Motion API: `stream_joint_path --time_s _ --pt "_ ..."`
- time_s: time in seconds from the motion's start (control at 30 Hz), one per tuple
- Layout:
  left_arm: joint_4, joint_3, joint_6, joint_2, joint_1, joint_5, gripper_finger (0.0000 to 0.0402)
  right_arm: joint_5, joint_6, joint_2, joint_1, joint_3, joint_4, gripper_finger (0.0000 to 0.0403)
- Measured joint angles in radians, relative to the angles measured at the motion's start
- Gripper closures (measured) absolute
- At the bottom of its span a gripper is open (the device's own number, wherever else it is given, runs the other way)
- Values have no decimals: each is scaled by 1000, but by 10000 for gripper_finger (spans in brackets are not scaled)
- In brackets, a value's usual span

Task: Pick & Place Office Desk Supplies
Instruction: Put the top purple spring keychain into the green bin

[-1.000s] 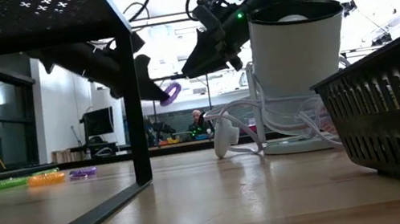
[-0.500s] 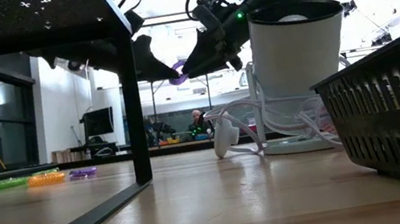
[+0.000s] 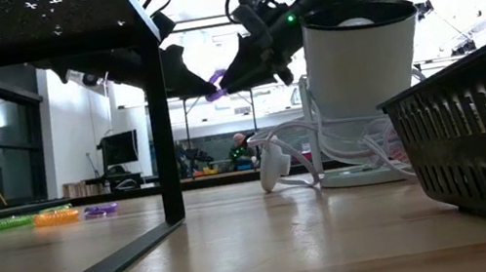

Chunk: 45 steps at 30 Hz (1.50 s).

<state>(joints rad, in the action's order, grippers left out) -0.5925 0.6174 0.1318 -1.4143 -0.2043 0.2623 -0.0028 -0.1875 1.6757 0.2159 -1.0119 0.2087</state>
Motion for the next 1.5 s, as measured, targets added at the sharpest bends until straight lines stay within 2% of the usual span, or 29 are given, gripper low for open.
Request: stream_joint_path --time_s 0.3,0.83,1.27,1.5 --pt "-1 0 7 0 0 0 375 3 -11 0 0 0 112 296" --pt "-52 0 36 1 0 1 375 2 -27 0 0 0 109 298" --pt "-52 0 76 1 0 -1 375 0 -26 0 0 0 80 387" --pt "-52 0 77 1 0 -2 375 3 -26 0 0 0 80 381"
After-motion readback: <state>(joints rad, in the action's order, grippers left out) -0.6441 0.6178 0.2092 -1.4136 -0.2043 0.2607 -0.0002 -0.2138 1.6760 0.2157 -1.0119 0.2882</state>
